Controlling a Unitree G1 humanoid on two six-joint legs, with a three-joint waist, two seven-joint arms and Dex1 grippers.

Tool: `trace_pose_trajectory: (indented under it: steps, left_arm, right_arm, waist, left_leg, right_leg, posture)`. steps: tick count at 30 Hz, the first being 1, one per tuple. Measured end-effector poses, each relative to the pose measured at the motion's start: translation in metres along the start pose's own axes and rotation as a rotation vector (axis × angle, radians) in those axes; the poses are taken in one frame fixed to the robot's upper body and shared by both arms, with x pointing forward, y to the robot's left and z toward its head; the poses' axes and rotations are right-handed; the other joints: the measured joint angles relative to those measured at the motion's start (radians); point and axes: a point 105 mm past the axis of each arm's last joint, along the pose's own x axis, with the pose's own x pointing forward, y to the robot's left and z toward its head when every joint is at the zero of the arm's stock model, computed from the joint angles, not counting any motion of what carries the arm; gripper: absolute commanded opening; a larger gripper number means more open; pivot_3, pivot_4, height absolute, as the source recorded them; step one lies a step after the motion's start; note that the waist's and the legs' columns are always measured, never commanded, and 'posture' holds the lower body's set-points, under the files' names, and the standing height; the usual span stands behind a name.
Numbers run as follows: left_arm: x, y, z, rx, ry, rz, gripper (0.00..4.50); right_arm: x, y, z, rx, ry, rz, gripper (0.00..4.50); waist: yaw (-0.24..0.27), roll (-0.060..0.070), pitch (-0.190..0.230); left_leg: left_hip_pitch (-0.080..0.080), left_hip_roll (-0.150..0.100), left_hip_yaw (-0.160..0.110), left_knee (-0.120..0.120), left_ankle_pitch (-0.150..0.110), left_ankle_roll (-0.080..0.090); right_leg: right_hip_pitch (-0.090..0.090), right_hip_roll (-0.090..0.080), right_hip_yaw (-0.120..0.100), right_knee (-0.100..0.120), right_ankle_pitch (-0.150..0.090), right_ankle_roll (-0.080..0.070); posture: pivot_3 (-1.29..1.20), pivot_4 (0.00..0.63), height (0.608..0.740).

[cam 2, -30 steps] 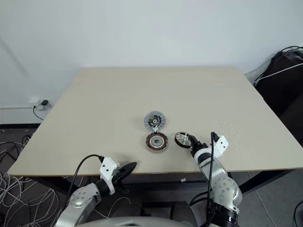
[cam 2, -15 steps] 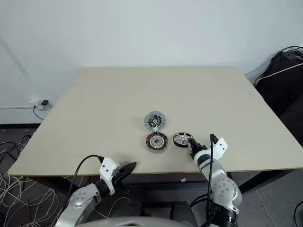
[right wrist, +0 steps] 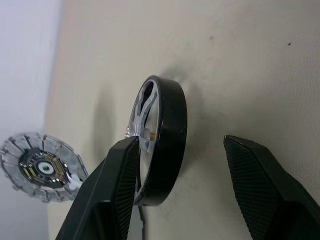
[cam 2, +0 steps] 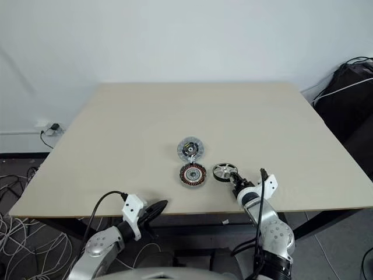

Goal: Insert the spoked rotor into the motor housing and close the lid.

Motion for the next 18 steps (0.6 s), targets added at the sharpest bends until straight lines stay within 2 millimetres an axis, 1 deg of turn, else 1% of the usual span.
trace_pose_trajectory:
  steps: [3, 7, 9, 18]
  left_arm:
    - [-0.0001, 0.0002, -0.0001, 0.001, 0.001, 0.001, 0.00]
    - [-0.0003, 0.0004, -0.0005, 0.000, 0.003, 0.003, 0.00]
    - [-0.0005, 0.0004, -0.0009, -0.001, 0.005, 0.004, 0.00]
    - [-0.0009, 0.0005, -0.0021, -0.005, 0.012, 0.004, 0.00]
  right_arm:
    - [0.0023, -0.0005, 0.0018, 0.036, -0.013, 0.005, 2.30]
    - [0.0029, 0.0000, 0.0050, 0.072, -0.035, 0.015, 0.97]
    - [0.0032, 0.0023, 0.0050, 0.081, -0.035, 0.027, 0.42]
    - [0.0037, 0.0047, 0.0048, 0.099, -0.036, 0.039, 0.42]
  waist:
    - [0.000, 0.000, 0.000]
    - [0.000, 0.000, 0.000]
    - [0.000, 0.000, 0.000]
    - [0.000, 0.000, 0.000]
  left_leg:
    - [0.000, 0.000, 0.000, 0.000, 0.000, 0.000]
    - [0.000, 0.000, 0.000, 0.000, 0.000, 0.001]
    - [0.000, 0.000, 0.000, -0.001, 0.000, 0.001]
    - [0.000, 0.000, 0.000, -0.001, 0.000, 0.001]
  right_leg:
    - [0.000, 0.000, 0.000, 0.000, 0.000, 0.000]
    - [0.000, 0.000, 0.000, 0.000, 0.000, 0.000]
    - [0.000, 0.000, 0.000, 0.000, 0.000, 0.000]
    - [0.000, 0.000, 0.000, 0.000, 0.000, 0.000]
  posture:
    - [0.00, 0.000, 0.740]
    - [0.00, 0.000, 0.740]
    - [0.00, 0.000, 0.740]
    - [0.00, 0.000, 0.740]
